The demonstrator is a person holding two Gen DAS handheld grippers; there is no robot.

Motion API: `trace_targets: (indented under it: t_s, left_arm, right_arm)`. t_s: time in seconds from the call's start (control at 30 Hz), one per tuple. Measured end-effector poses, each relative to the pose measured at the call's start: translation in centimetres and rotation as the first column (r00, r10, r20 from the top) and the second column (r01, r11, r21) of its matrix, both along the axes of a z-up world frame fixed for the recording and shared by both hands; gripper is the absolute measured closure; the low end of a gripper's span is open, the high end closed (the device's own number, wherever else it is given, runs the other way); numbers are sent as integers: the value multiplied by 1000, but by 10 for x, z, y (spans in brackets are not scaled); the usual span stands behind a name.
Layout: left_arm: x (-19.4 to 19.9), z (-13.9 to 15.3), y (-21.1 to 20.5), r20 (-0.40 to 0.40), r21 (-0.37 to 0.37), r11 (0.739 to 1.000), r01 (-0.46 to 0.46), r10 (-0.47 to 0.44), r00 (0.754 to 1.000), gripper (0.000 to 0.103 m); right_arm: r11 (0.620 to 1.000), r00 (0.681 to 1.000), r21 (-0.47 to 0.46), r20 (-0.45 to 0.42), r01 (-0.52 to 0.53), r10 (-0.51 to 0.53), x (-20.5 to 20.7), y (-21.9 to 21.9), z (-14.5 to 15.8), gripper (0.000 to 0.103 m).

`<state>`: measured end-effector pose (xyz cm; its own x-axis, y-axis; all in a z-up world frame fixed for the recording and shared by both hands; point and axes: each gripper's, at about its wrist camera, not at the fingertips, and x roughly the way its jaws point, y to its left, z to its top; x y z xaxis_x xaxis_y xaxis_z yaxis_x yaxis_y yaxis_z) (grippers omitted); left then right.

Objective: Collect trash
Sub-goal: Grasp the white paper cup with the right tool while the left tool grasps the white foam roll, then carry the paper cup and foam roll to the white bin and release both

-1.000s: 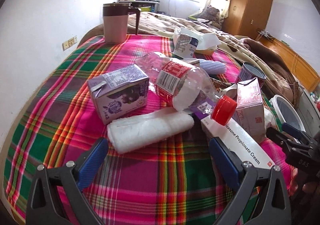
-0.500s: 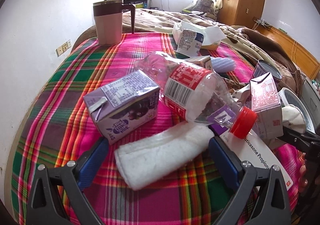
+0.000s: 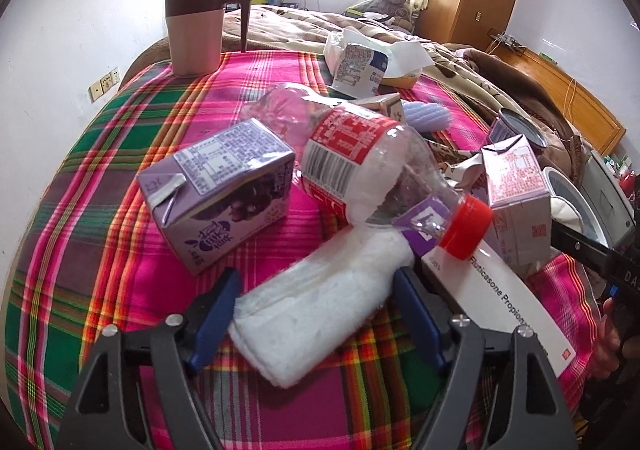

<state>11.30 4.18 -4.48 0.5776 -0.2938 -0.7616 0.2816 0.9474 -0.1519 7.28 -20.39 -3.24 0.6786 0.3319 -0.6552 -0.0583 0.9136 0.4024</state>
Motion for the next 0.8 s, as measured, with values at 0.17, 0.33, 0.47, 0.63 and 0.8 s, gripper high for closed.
trace_targets:
  t_s: [0.17, 0.33, 0.47, 0.63, 0.8]
  left_arm:
    - [-10, 2, -2, -4, -12, 1000, 22, -22, 1000, 39]
    - [-14, 2, -3, -15, -22, 997, 68, -69, 998, 42]
    - [-1, 2, -7, 5, 32, 997, 70, -70, 998, 23]
    - [8, -4, -22, -7, 99, 989, 112, -111, 994, 24]
    - [0, 3, -21, 3, 64, 991, 115, -116, 993, 65]
  right_arm:
    - [1000, 1000, -6, 25, -5, 5, -4, 1, 4, 86]
    - [999, 999, -49, 43, -15, 17, -9, 2, 8, 91]
    - [997, 998, -73, 51, -22, 26, -12, 1, 9, 92]
    - [996, 998, -84, 59, -18, 23, -14, 2, 12, 94]
    - [993, 997, -118, 74, 5, 4, -18, 0, 15, 97]
